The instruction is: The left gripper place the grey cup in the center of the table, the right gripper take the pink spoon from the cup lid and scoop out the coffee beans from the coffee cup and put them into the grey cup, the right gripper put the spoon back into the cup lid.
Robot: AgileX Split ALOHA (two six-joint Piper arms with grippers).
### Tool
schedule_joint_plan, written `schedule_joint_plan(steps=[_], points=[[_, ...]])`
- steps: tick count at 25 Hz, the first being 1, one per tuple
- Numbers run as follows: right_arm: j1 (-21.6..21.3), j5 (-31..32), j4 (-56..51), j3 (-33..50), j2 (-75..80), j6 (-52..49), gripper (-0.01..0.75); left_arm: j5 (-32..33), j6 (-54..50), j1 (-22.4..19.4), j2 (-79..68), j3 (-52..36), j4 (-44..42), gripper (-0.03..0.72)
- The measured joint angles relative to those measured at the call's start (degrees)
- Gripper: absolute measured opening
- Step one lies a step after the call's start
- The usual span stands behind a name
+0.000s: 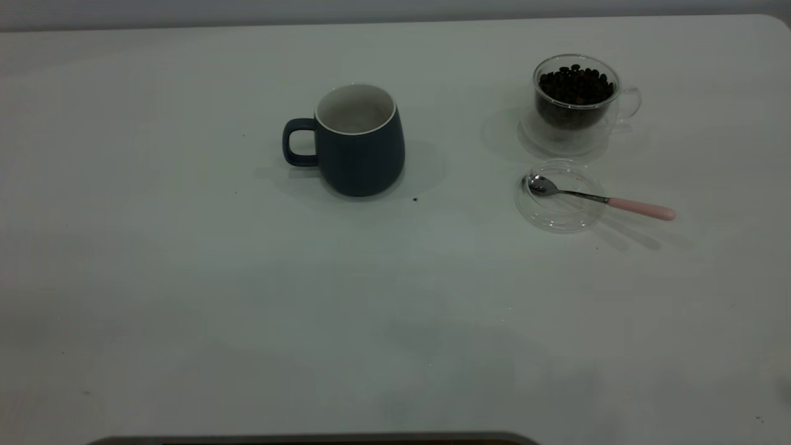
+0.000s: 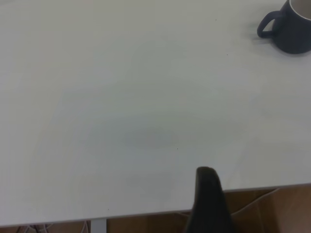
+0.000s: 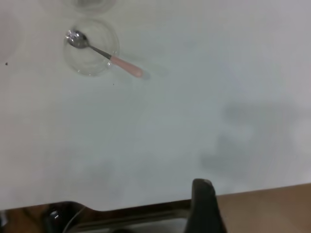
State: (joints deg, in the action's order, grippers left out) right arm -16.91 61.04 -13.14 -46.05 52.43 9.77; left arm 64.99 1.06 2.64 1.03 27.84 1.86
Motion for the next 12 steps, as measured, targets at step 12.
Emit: schedule_joint_plan(steps=[12], points=[[1.32,4.01,-0.76,9.34,-23.55,2.78,0.591,0.0,0.0,0.0,0.0,0.0,0.0,0.586]])
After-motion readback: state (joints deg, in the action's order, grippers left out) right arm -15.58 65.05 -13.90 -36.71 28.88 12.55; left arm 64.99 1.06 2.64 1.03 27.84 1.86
